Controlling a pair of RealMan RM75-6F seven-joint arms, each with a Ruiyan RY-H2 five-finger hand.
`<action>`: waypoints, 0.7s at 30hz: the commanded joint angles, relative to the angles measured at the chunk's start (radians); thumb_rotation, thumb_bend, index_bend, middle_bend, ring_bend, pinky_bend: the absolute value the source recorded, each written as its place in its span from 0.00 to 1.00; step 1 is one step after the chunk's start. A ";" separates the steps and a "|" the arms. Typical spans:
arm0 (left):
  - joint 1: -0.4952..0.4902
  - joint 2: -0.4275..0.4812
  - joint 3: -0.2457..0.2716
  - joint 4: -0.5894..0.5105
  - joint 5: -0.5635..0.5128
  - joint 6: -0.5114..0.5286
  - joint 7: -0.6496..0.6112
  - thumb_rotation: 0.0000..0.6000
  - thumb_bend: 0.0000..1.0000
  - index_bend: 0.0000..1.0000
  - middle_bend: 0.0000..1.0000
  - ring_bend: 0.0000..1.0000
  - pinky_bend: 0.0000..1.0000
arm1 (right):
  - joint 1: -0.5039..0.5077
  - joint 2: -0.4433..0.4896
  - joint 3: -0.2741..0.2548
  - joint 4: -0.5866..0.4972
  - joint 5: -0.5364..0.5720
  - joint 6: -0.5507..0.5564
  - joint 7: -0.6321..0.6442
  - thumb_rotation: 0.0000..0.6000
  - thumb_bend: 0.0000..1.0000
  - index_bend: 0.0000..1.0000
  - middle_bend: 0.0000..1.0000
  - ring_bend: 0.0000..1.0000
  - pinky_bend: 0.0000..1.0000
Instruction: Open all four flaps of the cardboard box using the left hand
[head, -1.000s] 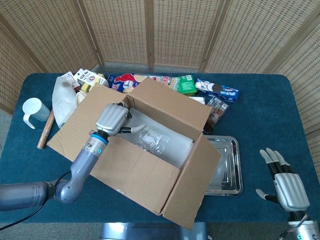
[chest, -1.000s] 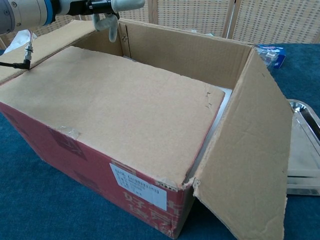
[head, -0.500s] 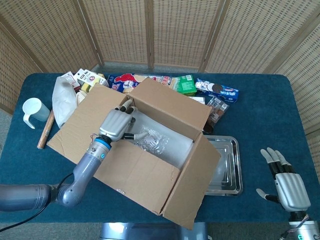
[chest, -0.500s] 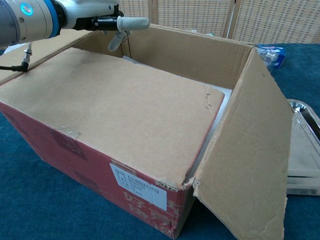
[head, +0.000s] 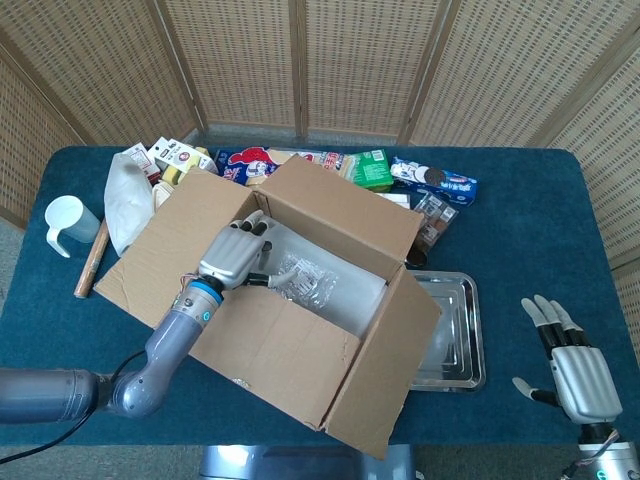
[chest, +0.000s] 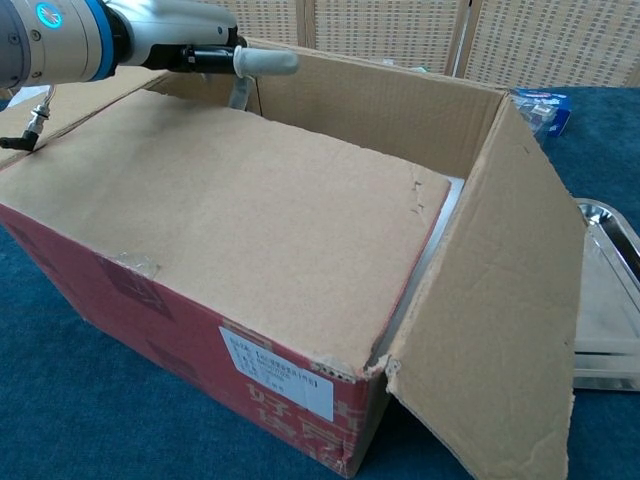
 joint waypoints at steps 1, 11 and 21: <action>-0.006 0.012 0.003 -0.015 -0.014 -0.009 0.001 0.00 0.00 0.60 0.23 0.10 0.28 | 0.000 0.000 0.000 0.000 0.000 0.000 0.000 1.00 0.00 0.00 0.00 0.00 0.21; -0.029 0.085 0.017 -0.088 -0.061 -0.052 -0.005 0.00 0.00 0.65 0.32 0.16 0.35 | -0.001 -0.002 -0.002 0.000 -0.004 0.001 -0.003 1.00 0.00 0.00 0.00 0.00 0.21; -0.030 0.152 0.027 -0.137 -0.033 -0.094 -0.061 0.00 0.00 0.69 0.52 0.36 0.48 | -0.001 -0.004 -0.005 -0.002 -0.010 0.001 -0.010 1.00 0.00 0.00 0.00 0.00 0.21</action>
